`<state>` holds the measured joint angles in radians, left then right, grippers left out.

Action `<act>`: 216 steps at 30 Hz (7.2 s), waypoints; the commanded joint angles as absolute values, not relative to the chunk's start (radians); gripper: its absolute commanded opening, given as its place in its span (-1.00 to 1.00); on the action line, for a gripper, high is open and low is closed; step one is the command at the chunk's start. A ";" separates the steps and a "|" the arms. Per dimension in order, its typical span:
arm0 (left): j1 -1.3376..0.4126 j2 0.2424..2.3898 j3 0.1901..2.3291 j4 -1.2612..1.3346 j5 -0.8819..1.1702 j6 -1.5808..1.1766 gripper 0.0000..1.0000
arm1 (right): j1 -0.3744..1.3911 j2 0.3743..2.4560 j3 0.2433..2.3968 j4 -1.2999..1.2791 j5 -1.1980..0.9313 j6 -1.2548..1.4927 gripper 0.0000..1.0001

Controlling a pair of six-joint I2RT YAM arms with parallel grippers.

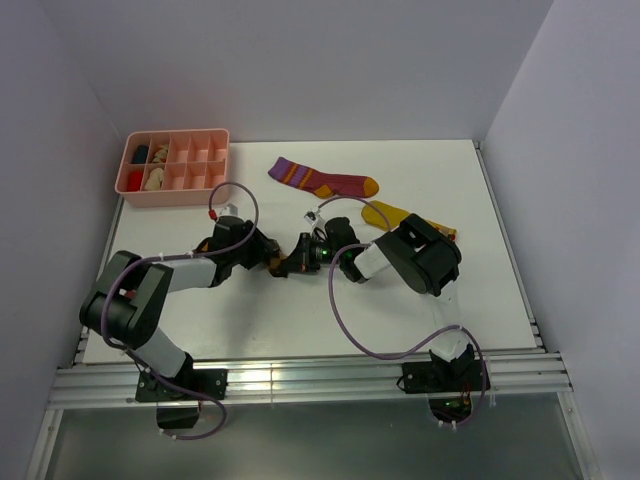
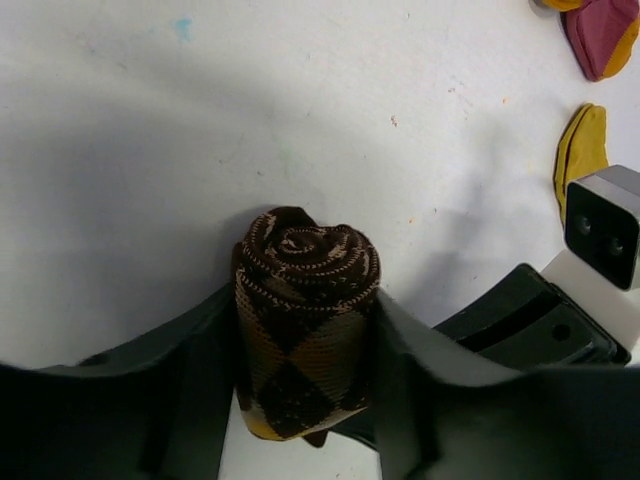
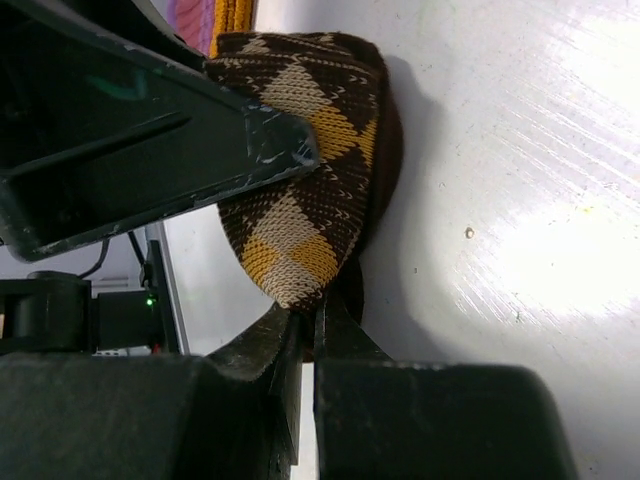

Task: Roll the socks
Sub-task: Pick up the sock at the center of the board, then place the sock in the storage box, then move the sock to the center of the board.

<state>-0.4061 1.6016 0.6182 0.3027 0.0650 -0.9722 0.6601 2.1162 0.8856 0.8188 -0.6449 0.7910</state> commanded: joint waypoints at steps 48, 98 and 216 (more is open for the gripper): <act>0.089 2.002 1.713 0.130 0.020 -0.020 -0.99 | 0.474 1.178 1.204 -0.460 -0.181 0.253 0.74; 0.147 2.395 2.023 -0.299 0.116 0.023 -0.99 | 0.380 1.264 1.198 -0.534 -0.319 0.181 0.62; -0.605 1.665 1.105 -0.426 -0.396 -0.868 0.54 | 0.348 0.971 1.031 -0.449 -0.365 0.278 0.62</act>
<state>-0.6983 1.7512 1.1904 -0.3592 -0.2398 -0.7586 0.3553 0.9730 1.0378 -0.4870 -0.3439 0.2905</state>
